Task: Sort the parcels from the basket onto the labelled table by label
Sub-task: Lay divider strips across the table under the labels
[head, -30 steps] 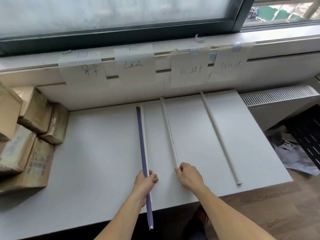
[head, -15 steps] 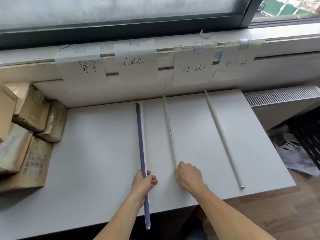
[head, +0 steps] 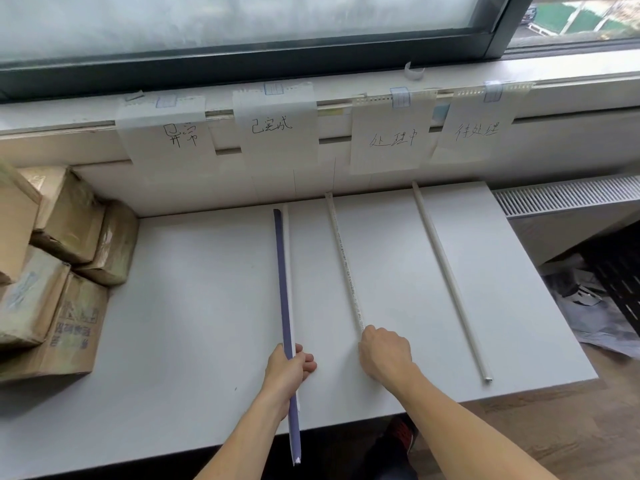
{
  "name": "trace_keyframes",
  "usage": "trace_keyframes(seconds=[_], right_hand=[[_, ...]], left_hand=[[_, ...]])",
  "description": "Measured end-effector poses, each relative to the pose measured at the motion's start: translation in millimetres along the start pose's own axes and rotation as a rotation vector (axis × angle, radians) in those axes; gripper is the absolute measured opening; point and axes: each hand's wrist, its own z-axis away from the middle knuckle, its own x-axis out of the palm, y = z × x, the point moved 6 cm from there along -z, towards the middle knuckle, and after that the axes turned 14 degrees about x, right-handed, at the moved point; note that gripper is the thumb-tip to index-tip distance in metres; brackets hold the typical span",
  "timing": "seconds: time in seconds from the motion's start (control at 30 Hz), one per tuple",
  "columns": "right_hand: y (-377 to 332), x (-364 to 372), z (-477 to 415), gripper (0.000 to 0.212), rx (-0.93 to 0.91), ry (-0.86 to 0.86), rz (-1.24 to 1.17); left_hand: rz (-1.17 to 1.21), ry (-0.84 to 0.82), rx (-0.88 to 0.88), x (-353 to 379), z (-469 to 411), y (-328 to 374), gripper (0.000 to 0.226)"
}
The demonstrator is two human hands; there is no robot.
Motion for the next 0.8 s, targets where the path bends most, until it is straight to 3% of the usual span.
trace_keyframes(seconds=[0.1, 0.5, 0.8], right_hand=[[1.2, 0.3, 2.7, 0.005, -0.004, 0.002, -0.019], [7.7, 3.3, 3.7, 0.007, 0.046, -0.065, -0.183], [9.7, -0.3, -3.2, 0.024, 0.074, -0.072, -0.180]], left_hand=[[0.011, 0.002, 0.001, -1.1, 1.4, -0.4, 0.012], [0.024, -0.015, 0.005, -1.4, 4.6, -3.3, 0.014], [0.025, -0.017, 0.005, -2.6, 4.7, -6.2, 0.013]])
